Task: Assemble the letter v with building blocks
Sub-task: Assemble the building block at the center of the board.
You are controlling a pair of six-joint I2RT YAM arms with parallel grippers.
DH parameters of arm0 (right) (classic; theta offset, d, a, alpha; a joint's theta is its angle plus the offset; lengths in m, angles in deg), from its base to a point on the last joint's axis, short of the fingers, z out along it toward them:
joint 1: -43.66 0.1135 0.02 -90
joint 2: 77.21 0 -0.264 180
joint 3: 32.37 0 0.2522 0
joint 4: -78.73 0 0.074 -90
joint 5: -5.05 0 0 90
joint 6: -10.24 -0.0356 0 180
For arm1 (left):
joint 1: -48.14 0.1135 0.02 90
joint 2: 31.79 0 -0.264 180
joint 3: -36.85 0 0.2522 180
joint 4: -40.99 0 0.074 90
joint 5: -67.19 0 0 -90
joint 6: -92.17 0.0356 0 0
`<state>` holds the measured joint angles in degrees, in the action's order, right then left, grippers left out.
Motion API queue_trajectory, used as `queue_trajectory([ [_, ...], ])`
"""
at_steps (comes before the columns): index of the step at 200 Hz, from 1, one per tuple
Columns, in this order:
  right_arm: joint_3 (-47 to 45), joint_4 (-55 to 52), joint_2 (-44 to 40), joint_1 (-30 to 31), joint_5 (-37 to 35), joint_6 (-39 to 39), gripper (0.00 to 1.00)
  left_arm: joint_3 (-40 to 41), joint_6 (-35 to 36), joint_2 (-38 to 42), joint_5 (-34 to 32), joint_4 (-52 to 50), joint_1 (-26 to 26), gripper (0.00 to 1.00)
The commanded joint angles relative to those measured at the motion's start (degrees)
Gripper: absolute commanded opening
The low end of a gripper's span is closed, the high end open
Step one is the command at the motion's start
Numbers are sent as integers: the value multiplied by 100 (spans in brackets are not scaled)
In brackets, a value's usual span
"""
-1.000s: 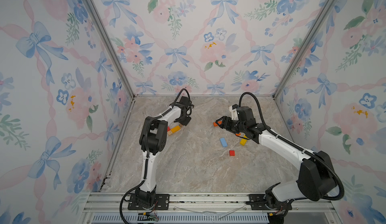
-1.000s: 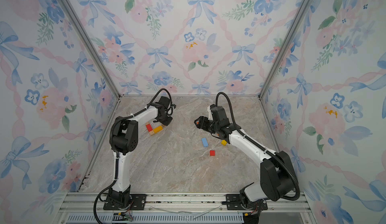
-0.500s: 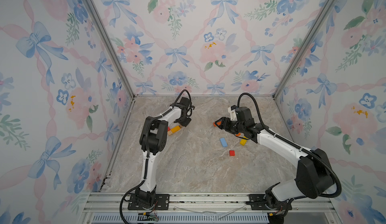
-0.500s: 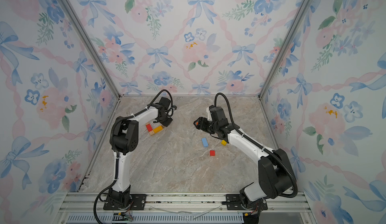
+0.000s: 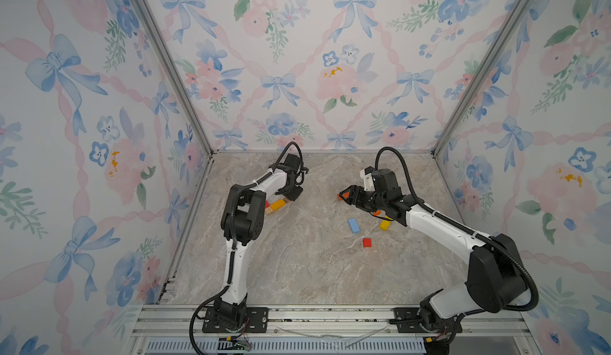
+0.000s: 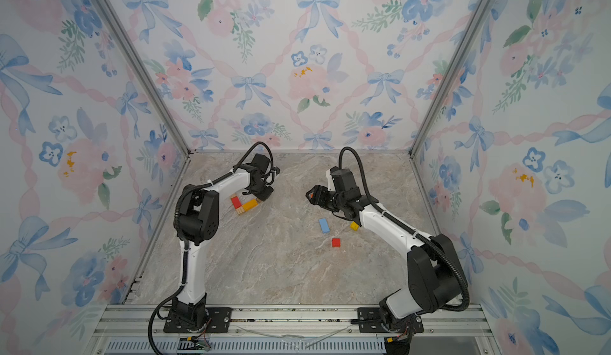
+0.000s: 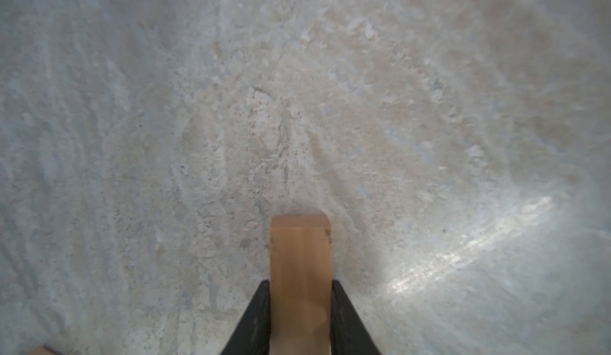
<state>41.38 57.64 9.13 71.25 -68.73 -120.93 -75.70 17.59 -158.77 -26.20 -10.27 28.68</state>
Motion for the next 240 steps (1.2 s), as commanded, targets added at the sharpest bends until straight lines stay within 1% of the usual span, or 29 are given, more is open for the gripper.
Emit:
queue_trajectory([
  [1, 142, 83, 93, 62, 56, -57, 68, 44, -28, -42, 153, -100, -12, 41],
  [31, 180, 100, 143, 72, 80, -49, 68, 32, -53, 22, 54, -101, -44, 50],
  [45, 259, 100, 214, 71, 100, -18, 68, 26, -115, 114, 32, -101, -48, 53],
  [58, 405, 64, 328, 71, 139, 41, 68, 4, -210, 253, 41, -92, -64, 58],
  [76, 692, 21, 575, 79, 209, 140, 68, -106, -474, 512, -46, -50, -83, 62],
  [94, 1070, -11, 813, 88, 296, 239, 68, -86, -826, 952, -116, 194, -119, 63],
  [98, 1159, -19, 1016, 92, 325, 265, 68, -60, -930, 1067, -146, 271, -121, 63],
  [120, 1732, -86, 1528, 145, 435, 384, 68, 109, -1474, 1688, -248, 575, -92, 62],
  [144, 2388, -124, 2200, 217, 620, 474, 68, 354, -2177, 2273, 54, 653, -5, 57],
  [163, 2930, -123, 2804, 310, 753, 501, 68, 870, -2685, 2839, 380, 817, -4, 54],
  [197, 4157, -395, 3942, 472, 964, 496, 68, 2169, -3381, 3963, 575, 1326, -13, 53],
  [208, 4594, -568, 4322, 516, 972, 691, 68, 2544, -3480, 4311, 492, 1423, -13, 53],
  [240, 5656, -967, 5161, 629, 887, 693, 68, 3444, -3835, 5225, 127, 1473, 24, 53],
])
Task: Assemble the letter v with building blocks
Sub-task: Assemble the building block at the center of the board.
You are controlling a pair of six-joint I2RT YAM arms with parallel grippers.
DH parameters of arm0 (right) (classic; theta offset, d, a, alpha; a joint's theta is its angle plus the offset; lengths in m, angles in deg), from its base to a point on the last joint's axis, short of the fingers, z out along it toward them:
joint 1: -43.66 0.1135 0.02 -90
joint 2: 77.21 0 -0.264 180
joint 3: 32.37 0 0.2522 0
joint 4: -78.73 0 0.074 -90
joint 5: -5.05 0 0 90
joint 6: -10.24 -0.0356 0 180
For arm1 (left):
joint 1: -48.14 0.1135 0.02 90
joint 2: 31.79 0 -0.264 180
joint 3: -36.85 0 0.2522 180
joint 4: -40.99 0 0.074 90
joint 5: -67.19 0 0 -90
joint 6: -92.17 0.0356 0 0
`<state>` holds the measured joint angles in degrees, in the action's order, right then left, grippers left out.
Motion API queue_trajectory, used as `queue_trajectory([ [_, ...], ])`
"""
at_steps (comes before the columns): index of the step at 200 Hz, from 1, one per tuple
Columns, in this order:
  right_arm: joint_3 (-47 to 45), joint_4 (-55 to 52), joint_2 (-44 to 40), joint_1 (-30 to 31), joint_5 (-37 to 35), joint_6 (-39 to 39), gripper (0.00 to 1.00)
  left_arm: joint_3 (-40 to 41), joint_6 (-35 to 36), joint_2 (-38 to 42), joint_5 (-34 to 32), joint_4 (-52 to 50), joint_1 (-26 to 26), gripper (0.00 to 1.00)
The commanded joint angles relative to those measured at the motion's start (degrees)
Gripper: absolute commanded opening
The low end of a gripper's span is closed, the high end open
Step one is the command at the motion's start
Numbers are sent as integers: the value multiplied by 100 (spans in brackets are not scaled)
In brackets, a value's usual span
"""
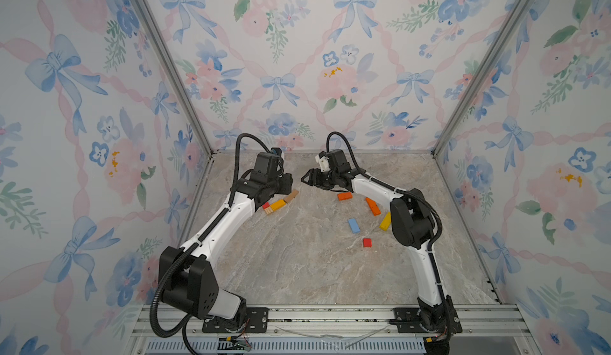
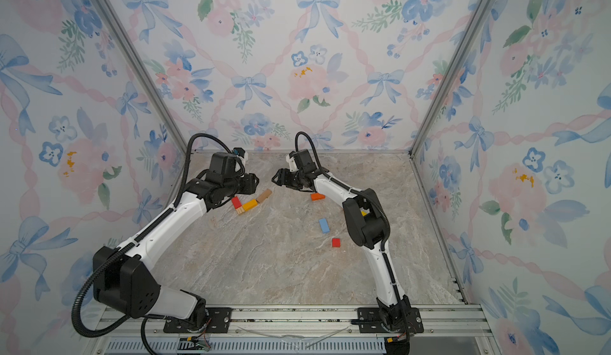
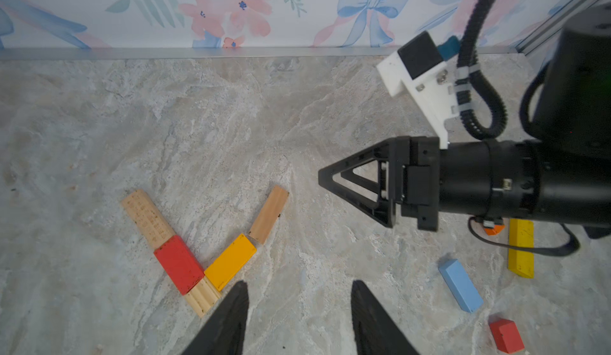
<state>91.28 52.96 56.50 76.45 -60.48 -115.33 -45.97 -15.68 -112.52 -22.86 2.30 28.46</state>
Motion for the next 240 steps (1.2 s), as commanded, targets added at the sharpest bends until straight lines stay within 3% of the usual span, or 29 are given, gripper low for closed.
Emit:
queue_trajectory([
  [1, 692, -510, 448, 111, 60, 132, 68, 498, -522, 623, -220, 216, 49, 53],
  [50, 1911, -946, 1399, 148, 3, 82, 68, 1519, -955, 1710, -430, 375, 190, 52],
  [115, 2867, -1331, 2110, 240, 22, 33, 68, 1917, -975, 2174, -477, 364, 362, 53],
  [240, 2699, -1515, 2109, 402, -30, 137, 68, 2203, -1025, 2501, -419, 287, 430, 53],
])
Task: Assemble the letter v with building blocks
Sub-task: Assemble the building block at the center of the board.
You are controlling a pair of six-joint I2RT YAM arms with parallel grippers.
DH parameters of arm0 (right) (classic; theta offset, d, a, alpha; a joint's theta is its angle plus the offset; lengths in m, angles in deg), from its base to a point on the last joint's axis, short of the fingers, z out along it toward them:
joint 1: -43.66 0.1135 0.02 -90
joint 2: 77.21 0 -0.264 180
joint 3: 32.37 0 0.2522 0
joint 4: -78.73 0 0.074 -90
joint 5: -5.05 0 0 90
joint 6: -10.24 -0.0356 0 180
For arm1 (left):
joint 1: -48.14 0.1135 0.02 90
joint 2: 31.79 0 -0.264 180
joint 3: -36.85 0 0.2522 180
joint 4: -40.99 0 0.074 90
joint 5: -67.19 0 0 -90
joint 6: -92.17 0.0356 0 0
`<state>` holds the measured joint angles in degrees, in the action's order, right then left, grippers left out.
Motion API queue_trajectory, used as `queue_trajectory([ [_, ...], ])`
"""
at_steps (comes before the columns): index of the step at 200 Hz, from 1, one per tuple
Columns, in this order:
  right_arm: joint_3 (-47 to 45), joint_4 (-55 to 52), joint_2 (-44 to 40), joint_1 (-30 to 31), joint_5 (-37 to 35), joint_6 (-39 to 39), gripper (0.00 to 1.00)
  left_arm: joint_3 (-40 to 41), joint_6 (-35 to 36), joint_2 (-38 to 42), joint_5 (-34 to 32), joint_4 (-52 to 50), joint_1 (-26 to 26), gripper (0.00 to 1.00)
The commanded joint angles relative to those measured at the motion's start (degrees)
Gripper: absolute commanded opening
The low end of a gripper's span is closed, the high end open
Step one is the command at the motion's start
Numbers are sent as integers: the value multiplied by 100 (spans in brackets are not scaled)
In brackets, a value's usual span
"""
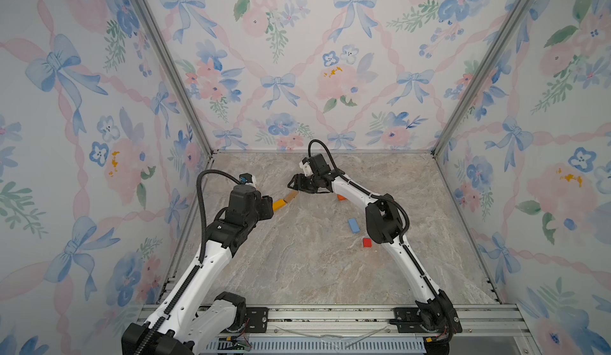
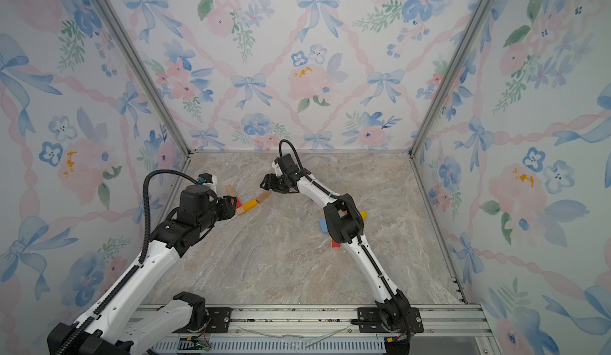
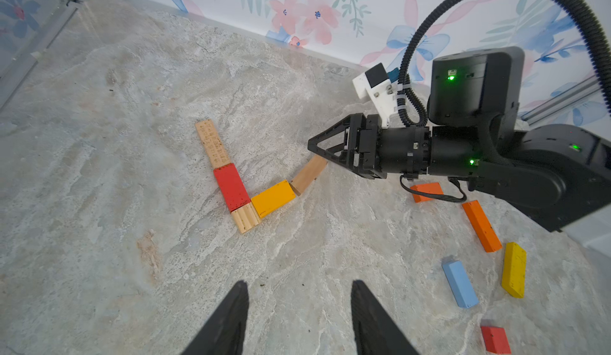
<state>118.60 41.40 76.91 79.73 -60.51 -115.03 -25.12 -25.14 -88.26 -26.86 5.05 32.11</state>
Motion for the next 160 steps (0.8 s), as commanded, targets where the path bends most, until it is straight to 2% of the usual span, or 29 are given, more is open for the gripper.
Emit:
queue_trajectory([
  [1, -39, -359, 67, 75, -28, 107, 68, 118, -76, 79, -18, 11, 65, 53],
  [57, -201, -359, -30, 101, -36, 160, 66, 161, -103, 110, 23, 11, 65, 53],
  [160, -571, -299, -205, 119, -63, 193, 54, 232, -132, 159, 23, 11, 74, 53],
])
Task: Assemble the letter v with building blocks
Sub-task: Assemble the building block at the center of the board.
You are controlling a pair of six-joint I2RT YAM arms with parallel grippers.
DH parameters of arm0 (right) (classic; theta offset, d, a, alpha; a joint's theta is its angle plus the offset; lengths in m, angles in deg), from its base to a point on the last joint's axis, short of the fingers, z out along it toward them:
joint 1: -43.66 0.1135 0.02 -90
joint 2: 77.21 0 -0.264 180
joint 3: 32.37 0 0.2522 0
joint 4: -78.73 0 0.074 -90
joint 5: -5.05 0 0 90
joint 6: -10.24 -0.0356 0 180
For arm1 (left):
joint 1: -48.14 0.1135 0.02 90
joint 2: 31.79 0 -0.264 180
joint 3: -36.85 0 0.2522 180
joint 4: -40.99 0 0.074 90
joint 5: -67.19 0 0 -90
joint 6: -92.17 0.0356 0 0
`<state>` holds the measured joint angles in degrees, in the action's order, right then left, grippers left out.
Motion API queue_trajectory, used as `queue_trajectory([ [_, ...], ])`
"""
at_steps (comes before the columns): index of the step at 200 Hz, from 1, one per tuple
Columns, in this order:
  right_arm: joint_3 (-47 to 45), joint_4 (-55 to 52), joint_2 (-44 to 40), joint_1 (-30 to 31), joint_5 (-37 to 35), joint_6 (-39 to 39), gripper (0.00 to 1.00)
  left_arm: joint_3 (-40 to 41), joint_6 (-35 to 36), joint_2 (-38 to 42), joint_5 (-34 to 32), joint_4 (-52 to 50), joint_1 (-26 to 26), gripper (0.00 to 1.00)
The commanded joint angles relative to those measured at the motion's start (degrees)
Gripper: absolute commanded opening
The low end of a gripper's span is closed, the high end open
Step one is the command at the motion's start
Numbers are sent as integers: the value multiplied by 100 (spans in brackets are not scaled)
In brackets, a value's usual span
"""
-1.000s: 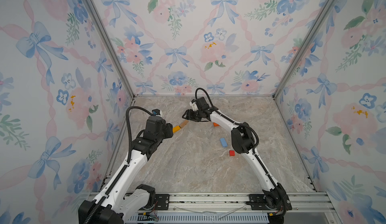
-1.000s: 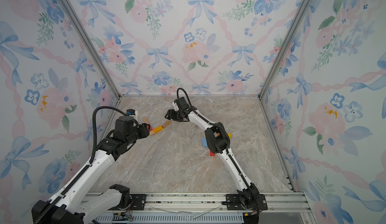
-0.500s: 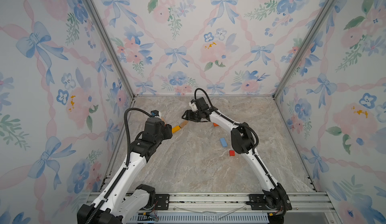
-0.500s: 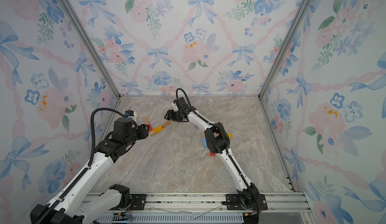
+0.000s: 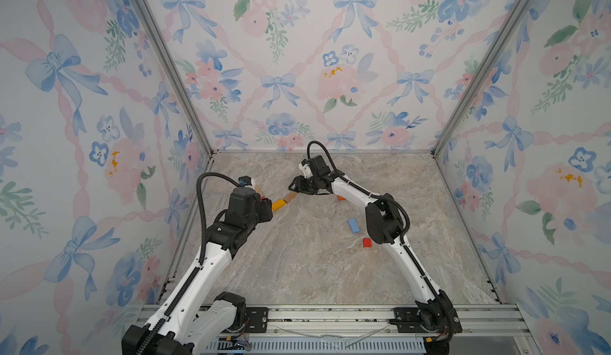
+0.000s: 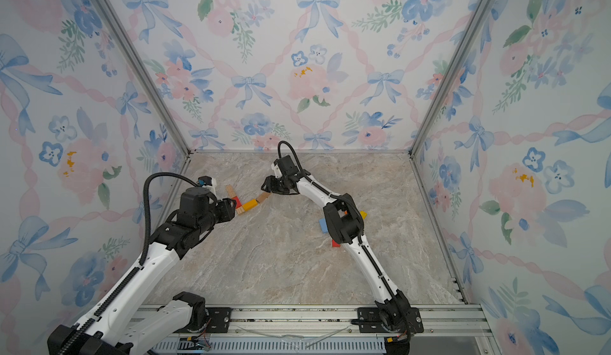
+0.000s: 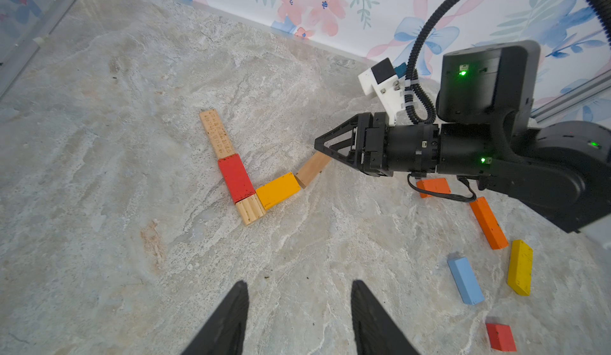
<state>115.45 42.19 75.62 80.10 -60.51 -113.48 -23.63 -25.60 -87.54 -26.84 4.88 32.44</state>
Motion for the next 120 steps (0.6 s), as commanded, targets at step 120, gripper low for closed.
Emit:
queue_trajectory([
  [120, -490, -270, -201, 90, -98, -8, 43, 134, -113, 112, 37, 33, 50, 53],
])
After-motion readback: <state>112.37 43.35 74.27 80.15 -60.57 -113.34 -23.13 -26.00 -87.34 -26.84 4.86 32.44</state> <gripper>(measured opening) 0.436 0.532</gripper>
